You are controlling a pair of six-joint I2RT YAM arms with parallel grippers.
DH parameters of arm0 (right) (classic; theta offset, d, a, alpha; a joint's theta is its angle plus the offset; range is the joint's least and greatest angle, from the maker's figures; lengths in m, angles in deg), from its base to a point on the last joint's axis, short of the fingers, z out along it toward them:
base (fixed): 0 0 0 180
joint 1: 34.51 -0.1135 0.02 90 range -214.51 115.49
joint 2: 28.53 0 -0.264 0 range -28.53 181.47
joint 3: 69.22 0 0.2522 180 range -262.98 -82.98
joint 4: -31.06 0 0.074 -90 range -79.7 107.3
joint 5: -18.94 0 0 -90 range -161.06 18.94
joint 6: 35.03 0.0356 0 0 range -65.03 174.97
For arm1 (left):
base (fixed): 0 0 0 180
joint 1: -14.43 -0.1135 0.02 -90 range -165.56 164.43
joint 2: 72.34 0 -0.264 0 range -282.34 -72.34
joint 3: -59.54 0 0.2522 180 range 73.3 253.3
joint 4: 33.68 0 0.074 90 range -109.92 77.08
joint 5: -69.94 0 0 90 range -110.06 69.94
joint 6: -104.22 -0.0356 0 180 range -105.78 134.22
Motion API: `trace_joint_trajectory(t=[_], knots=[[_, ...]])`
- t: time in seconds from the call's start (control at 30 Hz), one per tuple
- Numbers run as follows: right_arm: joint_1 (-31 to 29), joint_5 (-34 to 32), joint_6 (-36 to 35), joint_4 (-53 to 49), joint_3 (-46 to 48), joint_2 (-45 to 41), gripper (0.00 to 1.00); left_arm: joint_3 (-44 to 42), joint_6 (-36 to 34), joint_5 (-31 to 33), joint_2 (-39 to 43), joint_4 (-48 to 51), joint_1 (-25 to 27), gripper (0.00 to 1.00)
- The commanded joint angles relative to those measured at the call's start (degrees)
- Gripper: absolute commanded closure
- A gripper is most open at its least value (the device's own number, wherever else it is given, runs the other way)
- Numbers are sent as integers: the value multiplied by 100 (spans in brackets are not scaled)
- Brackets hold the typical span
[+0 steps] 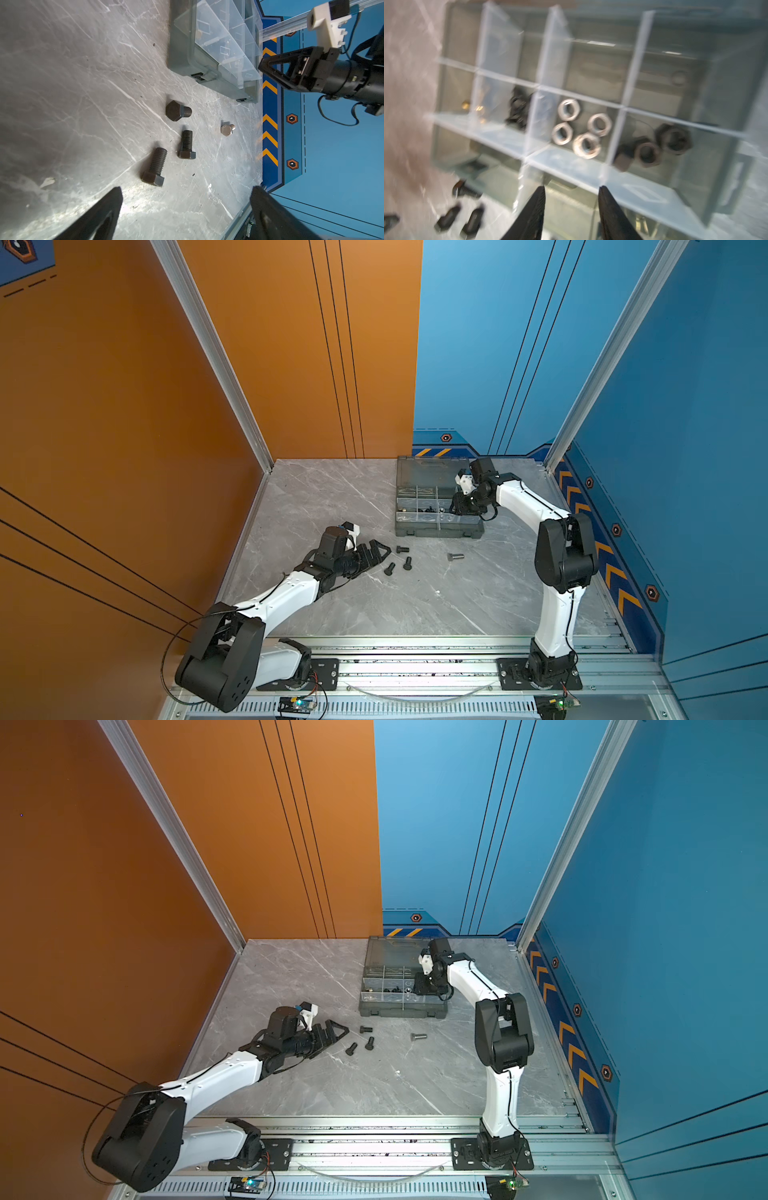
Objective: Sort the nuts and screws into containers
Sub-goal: 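Move the open right gripper down to the black bolts beside the organizer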
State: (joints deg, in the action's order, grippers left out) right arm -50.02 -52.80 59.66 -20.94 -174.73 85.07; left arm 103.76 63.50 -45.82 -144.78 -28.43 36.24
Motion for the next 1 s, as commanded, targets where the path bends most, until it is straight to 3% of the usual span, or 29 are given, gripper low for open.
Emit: trace_joint_trajectory(t=[0.0, 0.3, 0.57, 0.97], knots=[[-288, 191, -1002, -276, 216, -471, 55, 75, -72, -131, -68, -166, -25, 2], [-1249, 52, -2172, 26, 866, -811, 55, -62, 45, -429, -114, -516, -173, 2], [-1862, -241, -2329, 291, 816, -466, 55, -227, 38, -610, -57, -599, -324, 2], [-2279, -403, -2359, 358, 280, 248, 56, -528, 12, -702, 168, -614, -639, 2]])
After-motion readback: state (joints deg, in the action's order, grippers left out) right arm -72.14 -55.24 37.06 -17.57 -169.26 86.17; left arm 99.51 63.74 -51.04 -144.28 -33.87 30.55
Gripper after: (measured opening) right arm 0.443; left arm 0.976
